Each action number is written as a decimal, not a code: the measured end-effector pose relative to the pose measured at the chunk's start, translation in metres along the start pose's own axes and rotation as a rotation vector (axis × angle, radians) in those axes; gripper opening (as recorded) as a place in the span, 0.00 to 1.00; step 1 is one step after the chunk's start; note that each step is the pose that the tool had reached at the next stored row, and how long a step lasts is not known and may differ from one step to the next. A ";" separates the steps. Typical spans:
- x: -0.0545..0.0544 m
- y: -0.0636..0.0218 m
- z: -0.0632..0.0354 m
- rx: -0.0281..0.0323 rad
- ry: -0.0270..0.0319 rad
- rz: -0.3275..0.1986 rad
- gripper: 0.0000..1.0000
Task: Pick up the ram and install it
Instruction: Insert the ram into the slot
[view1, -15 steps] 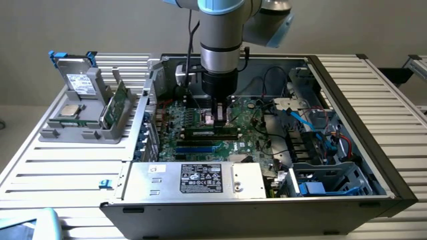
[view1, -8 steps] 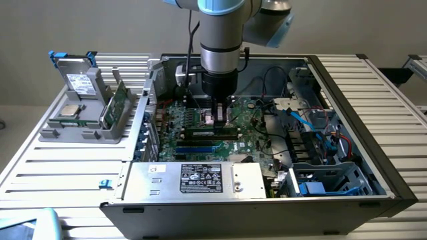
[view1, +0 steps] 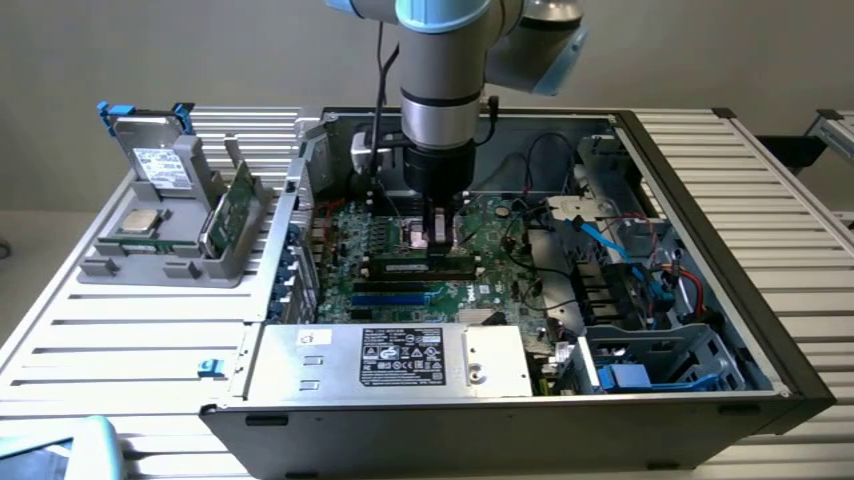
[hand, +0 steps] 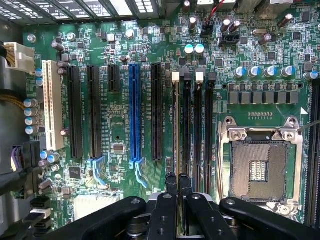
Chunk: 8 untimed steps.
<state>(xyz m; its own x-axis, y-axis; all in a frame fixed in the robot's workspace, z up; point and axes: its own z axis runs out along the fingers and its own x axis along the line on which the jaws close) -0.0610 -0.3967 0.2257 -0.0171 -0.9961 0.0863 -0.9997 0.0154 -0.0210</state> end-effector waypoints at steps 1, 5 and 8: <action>0.000 0.0000 0.0002 -0.0001 0.0000 0.000 0.13; 0.000 0.0000 0.0004 -0.0002 0.0004 0.000 0.13; 0.000 0.0001 0.0005 -0.0002 0.0003 0.000 0.15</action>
<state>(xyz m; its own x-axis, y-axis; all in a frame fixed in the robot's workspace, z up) -0.0611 -0.3967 0.2252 -0.0173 -0.9961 0.0866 -0.9997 0.0155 -0.0209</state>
